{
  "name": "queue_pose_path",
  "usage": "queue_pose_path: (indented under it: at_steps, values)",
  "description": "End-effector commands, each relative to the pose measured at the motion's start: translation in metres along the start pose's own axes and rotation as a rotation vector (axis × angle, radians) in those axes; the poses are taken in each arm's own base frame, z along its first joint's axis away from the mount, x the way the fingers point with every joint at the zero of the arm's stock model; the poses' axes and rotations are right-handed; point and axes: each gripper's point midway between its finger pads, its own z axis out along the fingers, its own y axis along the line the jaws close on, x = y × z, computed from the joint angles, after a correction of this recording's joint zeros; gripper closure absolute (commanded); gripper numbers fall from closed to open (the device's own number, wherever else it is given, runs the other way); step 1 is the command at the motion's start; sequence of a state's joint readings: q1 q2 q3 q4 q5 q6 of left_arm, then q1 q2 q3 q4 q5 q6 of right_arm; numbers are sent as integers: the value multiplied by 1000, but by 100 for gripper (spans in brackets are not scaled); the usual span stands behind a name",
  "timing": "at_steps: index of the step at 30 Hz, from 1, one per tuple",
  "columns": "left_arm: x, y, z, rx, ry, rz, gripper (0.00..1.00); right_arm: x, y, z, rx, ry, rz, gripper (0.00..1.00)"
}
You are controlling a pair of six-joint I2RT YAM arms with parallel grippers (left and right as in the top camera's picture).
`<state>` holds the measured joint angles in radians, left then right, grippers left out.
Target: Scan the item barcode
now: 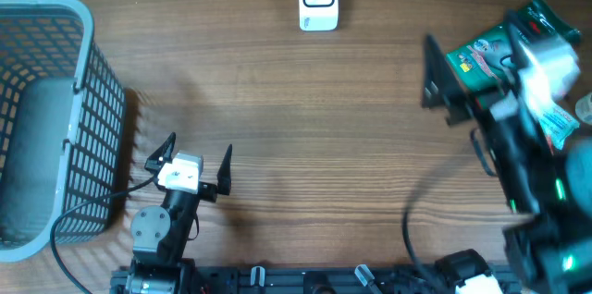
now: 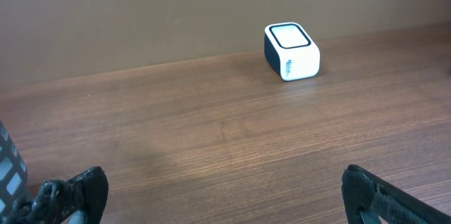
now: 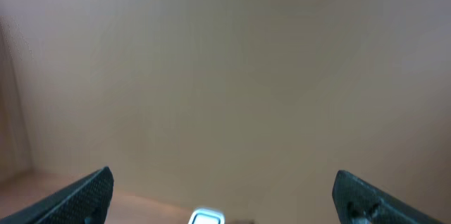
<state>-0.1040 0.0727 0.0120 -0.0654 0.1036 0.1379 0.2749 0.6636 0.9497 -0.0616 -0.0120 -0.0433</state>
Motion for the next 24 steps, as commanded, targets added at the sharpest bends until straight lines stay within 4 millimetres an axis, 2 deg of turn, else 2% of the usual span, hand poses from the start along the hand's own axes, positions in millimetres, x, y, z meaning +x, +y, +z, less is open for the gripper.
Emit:
queue_pose_path:
  at_steps: [1,5,9,16,21,24]
  values:
    - [2,-3,0,16,1,13,0,31,-8,-41,4,-55,24,0]
    - [2,-3,0,16,1,13,0,44,-25,-84,106,-175,64,0]
    - [2,-3,0,16,1,13,0,50,-25,-101,118,-269,33,0]
    - [2,-3,0,16,1,13,0,70,-24,-105,112,-347,19,0]
    - [2,-3,0,16,1,13,0,94,-33,-101,149,-331,44,0]
    - [2,-3,0,16,1,13,0,117,-43,-98,201,-290,61,0]
